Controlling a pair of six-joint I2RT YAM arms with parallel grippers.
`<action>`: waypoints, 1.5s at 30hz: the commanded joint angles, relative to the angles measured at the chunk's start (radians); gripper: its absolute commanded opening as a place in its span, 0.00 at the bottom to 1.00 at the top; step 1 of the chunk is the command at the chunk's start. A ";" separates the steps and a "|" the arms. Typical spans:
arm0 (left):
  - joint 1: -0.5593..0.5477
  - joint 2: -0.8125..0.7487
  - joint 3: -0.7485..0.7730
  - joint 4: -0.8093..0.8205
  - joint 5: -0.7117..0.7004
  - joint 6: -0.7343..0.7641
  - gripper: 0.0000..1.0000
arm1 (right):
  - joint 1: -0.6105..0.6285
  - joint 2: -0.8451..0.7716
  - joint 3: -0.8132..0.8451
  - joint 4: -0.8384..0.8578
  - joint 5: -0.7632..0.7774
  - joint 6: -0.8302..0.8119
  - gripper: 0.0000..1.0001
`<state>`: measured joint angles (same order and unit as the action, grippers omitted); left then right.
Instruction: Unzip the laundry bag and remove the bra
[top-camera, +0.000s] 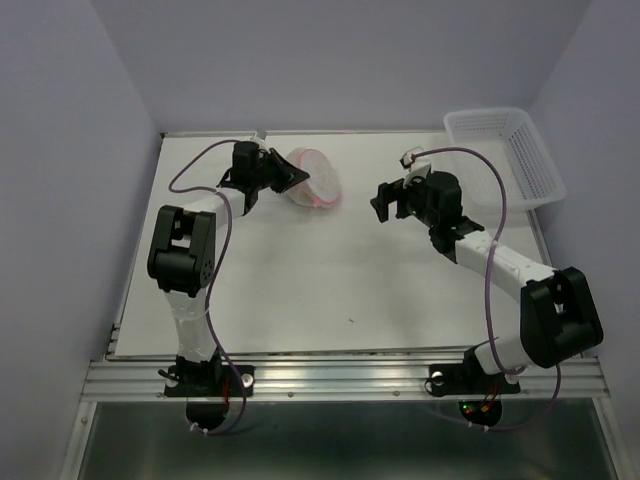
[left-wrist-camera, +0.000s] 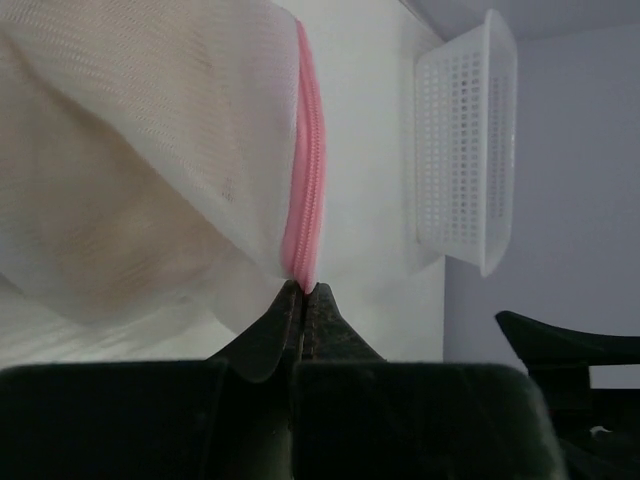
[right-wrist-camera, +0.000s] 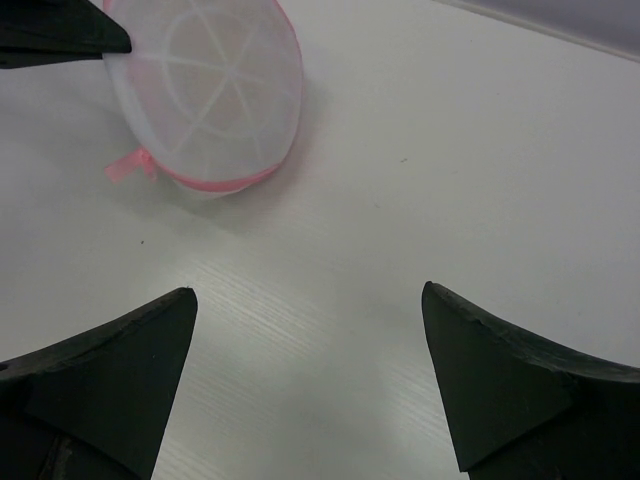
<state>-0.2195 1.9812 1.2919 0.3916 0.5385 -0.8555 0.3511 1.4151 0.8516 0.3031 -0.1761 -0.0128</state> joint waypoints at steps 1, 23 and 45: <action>-0.035 -0.123 -0.055 0.003 -0.049 -0.181 0.00 | 0.060 0.065 0.095 -0.079 0.067 -0.015 1.00; -0.165 -0.292 -0.151 -0.217 -0.330 -0.370 0.00 | 0.338 0.087 0.015 -0.013 0.399 0.048 0.73; -0.190 -0.321 -0.146 -0.269 -0.338 -0.416 0.00 | 0.385 0.278 0.151 0.071 0.375 -0.056 0.59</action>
<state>-0.4004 1.7119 1.1370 0.1375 0.2092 -1.2640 0.7216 1.6676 0.9409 0.2802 0.1902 -0.0383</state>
